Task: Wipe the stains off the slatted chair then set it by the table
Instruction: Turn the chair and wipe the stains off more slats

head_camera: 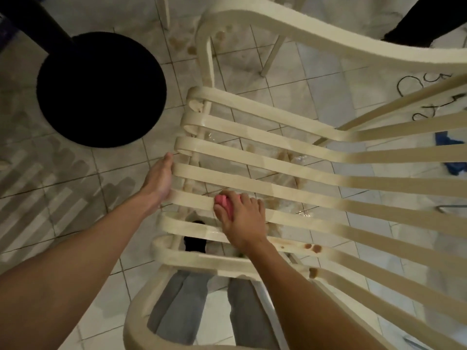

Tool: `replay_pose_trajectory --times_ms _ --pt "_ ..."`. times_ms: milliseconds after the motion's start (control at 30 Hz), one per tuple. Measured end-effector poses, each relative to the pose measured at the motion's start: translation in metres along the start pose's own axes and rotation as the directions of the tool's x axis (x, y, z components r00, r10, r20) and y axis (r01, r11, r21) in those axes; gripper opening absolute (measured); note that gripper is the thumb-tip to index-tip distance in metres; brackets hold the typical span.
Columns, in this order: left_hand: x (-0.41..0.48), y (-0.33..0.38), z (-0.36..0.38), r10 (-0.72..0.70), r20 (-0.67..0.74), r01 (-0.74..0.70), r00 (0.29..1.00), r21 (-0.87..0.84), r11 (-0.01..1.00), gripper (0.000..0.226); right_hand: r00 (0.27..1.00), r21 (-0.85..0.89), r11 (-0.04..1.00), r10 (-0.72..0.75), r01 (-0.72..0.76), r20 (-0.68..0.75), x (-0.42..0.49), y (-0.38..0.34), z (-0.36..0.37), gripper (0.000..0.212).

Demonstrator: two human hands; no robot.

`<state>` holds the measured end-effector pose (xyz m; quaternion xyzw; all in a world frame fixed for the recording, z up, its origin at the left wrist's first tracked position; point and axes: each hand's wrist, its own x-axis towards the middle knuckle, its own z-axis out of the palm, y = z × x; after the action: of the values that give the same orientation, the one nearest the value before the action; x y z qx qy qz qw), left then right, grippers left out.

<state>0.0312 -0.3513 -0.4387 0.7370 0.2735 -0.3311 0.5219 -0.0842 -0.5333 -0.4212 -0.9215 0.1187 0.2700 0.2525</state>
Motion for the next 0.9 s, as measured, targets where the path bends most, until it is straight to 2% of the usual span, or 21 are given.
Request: replay_pose_trajectory --times_ms 100,200,300,400,467,533,633,767,900 --pt "0.002 0.006 0.015 0.030 -0.071 -0.026 0.997 0.054 0.998 0.051 0.998 -0.016 0.998 0.064 -0.063 0.022 -0.010 0.053 -0.020 0.033" --pt "-0.002 0.010 0.032 0.118 -0.145 -0.100 0.982 0.125 0.987 0.049 0.992 -0.038 0.993 0.116 -0.115 0.046 -0.018 0.096 -0.038 0.032" --pt "-0.003 0.006 0.040 0.207 -0.268 -0.141 0.941 0.245 0.959 0.051 0.982 -0.100 0.981 0.173 -0.166 0.072 -0.022 0.128 -0.055 0.031" --pt "-0.018 0.002 0.054 0.308 -0.321 -0.156 0.895 0.423 0.893 0.055 0.960 -0.207 0.954 0.248 -0.219 0.128 -0.024 0.151 -0.070 0.030" --pt "-0.031 0.002 0.068 0.468 -0.261 -0.257 0.844 0.569 0.781 0.057 0.943 -0.271 0.932 0.290 -0.241 0.161 -0.023 0.160 -0.075 0.031" --pt "-0.039 0.003 0.081 0.580 -0.108 -0.360 0.807 0.688 0.630 0.058 0.929 -0.311 0.914 0.324 -0.259 0.180 -0.020 0.166 -0.078 0.028" --pt "-0.046 0.001 0.100 0.561 0.086 -0.403 0.824 0.784 0.472 0.061 0.918 -0.363 0.889 0.359 -0.281 0.170 -0.020 0.171 -0.079 0.029" --pt "-0.049 -0.009 0.117 0.590 0.267 -0.456 0.762 0.868 0.197 0.060 0.944 -0.305 0.910 0.320 -0.282 0.081 -0.029 0.174 -0.076 0.028" --pt "-0.045 -0.019 0.131 0.472 0.337 -0.446 0.815 0.884 0.140 0.067 0.979 -0.168 0.966 0.186 -0.197 -0.079 -0.040 0.181 -0.075 0.022"
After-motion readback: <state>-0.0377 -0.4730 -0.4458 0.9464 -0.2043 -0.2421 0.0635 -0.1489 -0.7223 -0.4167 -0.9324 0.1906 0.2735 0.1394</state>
